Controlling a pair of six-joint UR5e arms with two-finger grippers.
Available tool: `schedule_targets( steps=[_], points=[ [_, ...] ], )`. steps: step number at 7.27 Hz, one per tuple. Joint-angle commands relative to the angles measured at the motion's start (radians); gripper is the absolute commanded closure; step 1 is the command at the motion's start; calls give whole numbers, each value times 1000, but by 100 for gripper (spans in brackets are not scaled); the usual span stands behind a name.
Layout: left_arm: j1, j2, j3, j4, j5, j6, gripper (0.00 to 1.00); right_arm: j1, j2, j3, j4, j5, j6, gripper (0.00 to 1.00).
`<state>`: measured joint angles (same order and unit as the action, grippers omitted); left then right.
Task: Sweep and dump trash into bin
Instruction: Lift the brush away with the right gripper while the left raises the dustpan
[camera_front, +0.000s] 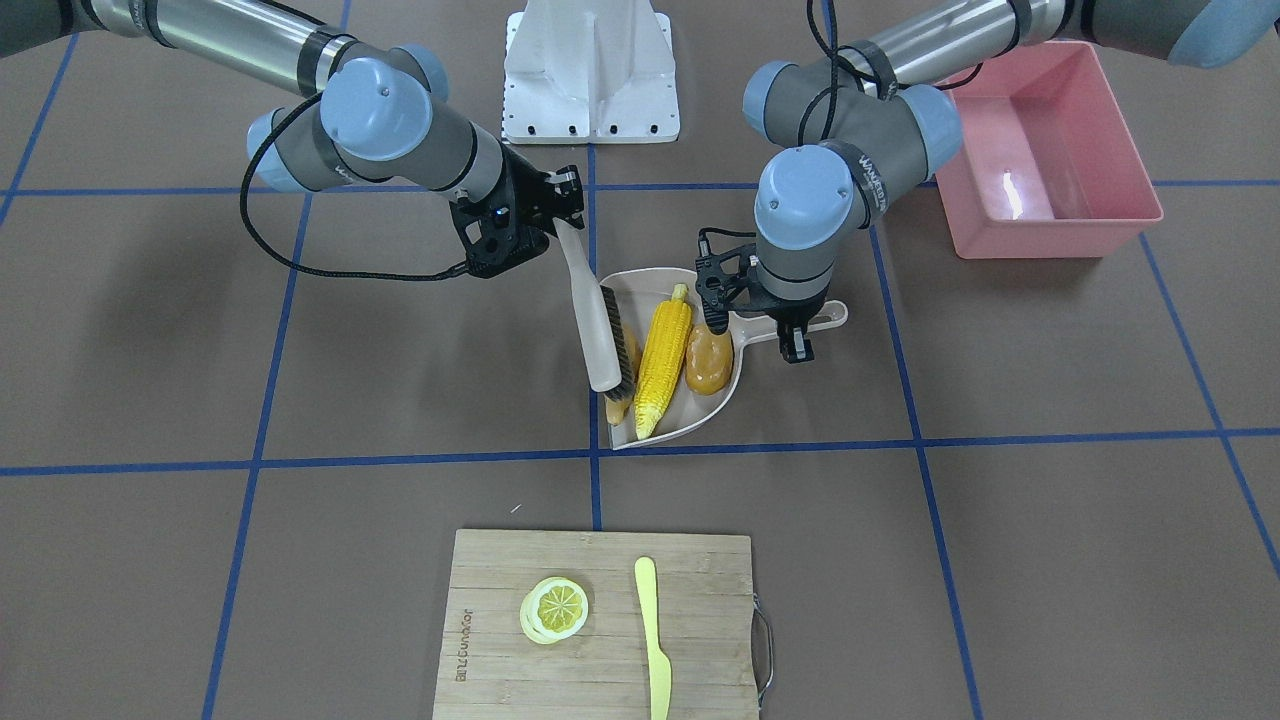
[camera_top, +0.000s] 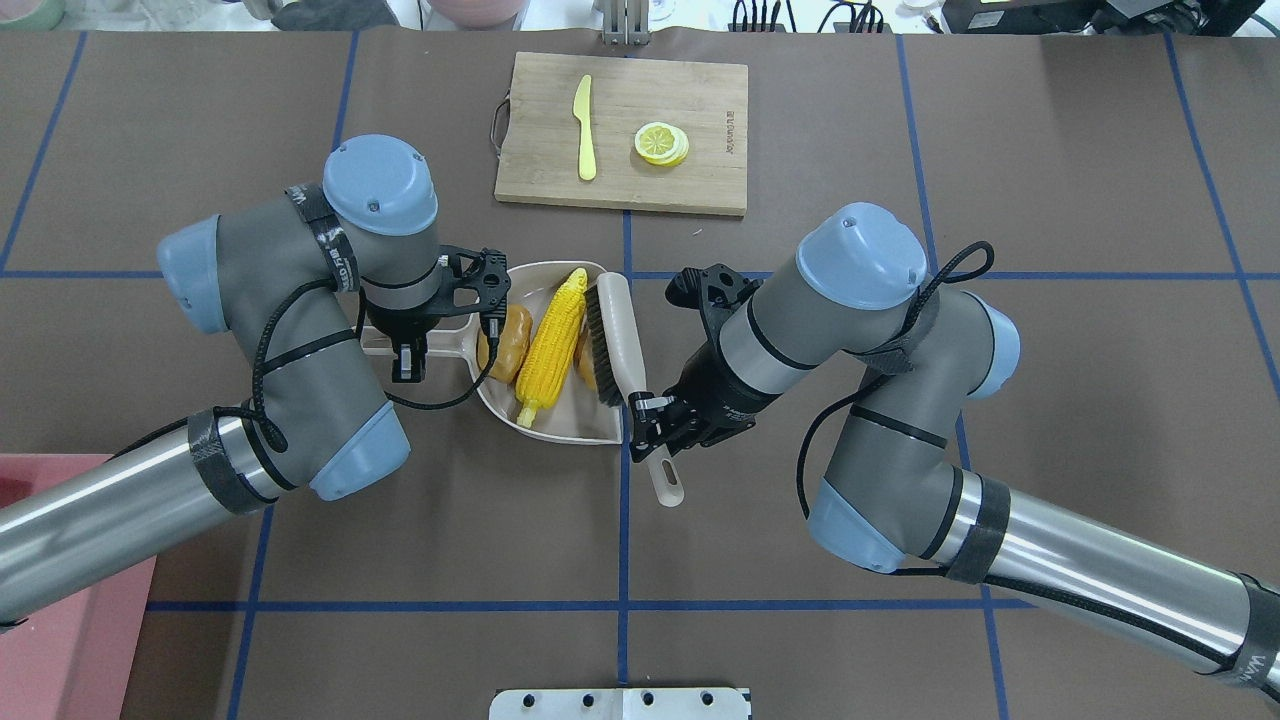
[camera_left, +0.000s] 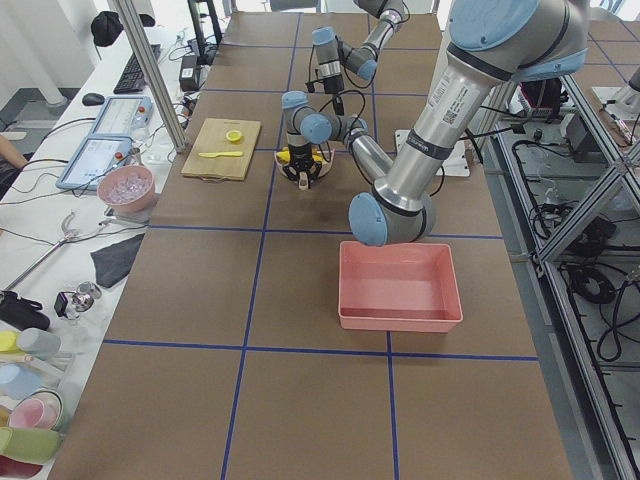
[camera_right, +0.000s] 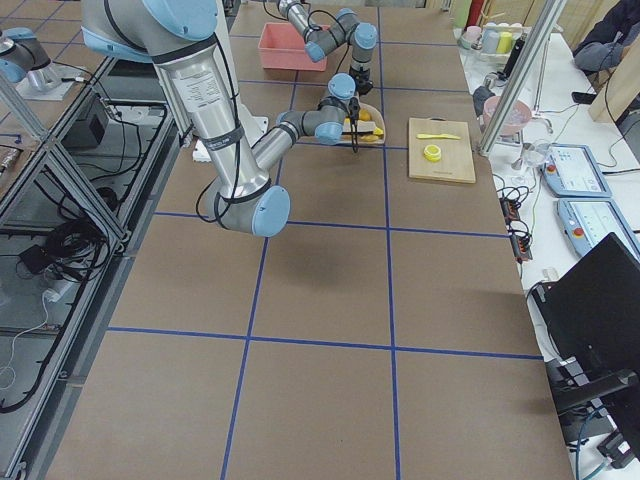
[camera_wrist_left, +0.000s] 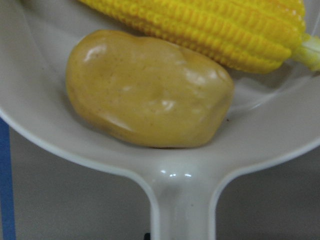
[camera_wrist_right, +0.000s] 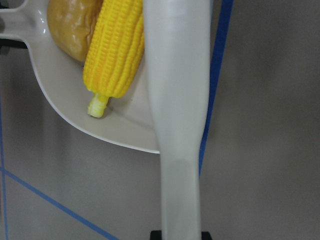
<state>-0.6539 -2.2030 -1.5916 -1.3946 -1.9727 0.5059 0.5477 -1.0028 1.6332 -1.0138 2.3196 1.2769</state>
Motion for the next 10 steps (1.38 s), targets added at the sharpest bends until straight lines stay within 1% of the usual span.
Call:
schedule_targets(
  steps=[1,3,5,6,8,9,10],
  points=[
    [2,9,1,-27,-2,-6,100,1,12,31,-9,1,50,100],
    [0,26,12,-96,0,-12,100,12,9,69,-20,4,93,100],
    [-1,45,16,-159,0,-13,100,79,6,153,-167,18,82,100],
    [-3,46,24,-188,0,-13,100,157,-5,174,-219,53,69,100],
    [-6,55,30,-233,0,-15,100,362,-107,168,-236,171,-54,100],
    [-16,57,30,-256,0,-17,100,448,-159,169,-265,187,-144,100],
    [-29,61,30,-283,0,-51,100,518,-195,171,-390,176,-216,100]
  ],
)
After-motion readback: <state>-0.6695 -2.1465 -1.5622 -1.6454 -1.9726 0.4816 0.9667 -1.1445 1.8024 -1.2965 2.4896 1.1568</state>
